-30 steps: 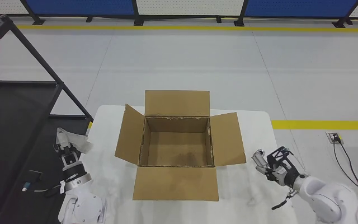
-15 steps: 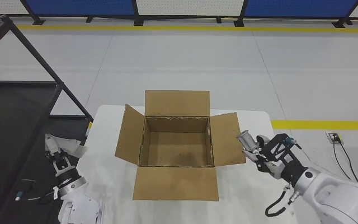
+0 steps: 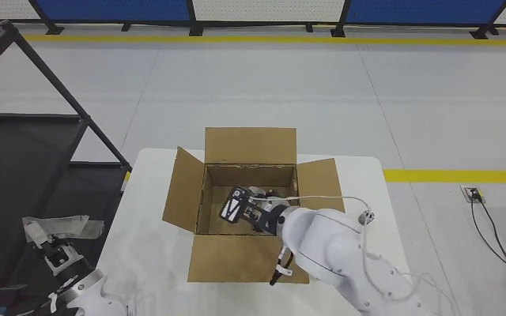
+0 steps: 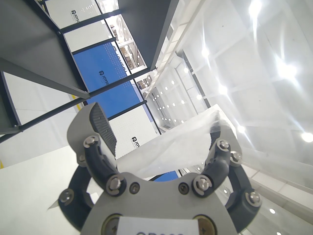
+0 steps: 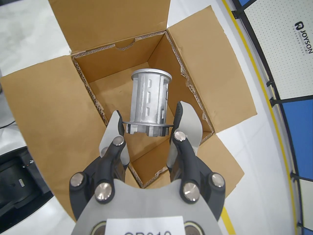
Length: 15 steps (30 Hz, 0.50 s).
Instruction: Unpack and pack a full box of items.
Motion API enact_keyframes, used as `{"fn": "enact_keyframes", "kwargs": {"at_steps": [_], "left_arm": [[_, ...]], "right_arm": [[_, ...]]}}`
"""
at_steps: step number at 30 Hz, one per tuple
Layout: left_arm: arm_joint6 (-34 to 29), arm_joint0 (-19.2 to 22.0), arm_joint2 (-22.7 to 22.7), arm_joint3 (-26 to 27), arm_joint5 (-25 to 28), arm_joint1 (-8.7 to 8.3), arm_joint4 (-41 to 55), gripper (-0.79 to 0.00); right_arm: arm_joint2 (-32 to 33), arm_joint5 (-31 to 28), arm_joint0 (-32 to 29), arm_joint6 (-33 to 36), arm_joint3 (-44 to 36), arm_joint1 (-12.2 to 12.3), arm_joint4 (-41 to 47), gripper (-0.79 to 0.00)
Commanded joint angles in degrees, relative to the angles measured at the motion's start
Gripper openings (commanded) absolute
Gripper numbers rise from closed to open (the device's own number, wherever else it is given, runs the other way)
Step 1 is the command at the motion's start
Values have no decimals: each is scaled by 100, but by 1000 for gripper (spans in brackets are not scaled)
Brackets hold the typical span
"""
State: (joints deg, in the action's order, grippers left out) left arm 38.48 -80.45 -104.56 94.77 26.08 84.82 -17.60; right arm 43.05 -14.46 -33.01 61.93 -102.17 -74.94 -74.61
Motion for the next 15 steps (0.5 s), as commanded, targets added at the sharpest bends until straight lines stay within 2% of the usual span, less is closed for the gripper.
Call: {"fn": "enact_keyframes", "kwargs": {"at_steps": [1,5,7,12,15], "left_arm": [[0,-32,6,-7,26,7,30,0],[-60,-23,-32,-43,37,11,154,0],[-109,-14,-30,-61,28,14,195,0],[-60,90,-73,-193,-90,14,-14,0],[-228,185,-112,-233,-96,9,235,0]], "right_arm": [[-419,345,485,59,665,-197,84,-785],[-968,765,1251,67,1989,-628,425,-785],[-1049,831,1460,-10,2386,-775,708,-785],[-1049,831,1460,-10,2386,-775,708,-785],[-1049,831,1460,-10,2386,-775,708,-785]]}}
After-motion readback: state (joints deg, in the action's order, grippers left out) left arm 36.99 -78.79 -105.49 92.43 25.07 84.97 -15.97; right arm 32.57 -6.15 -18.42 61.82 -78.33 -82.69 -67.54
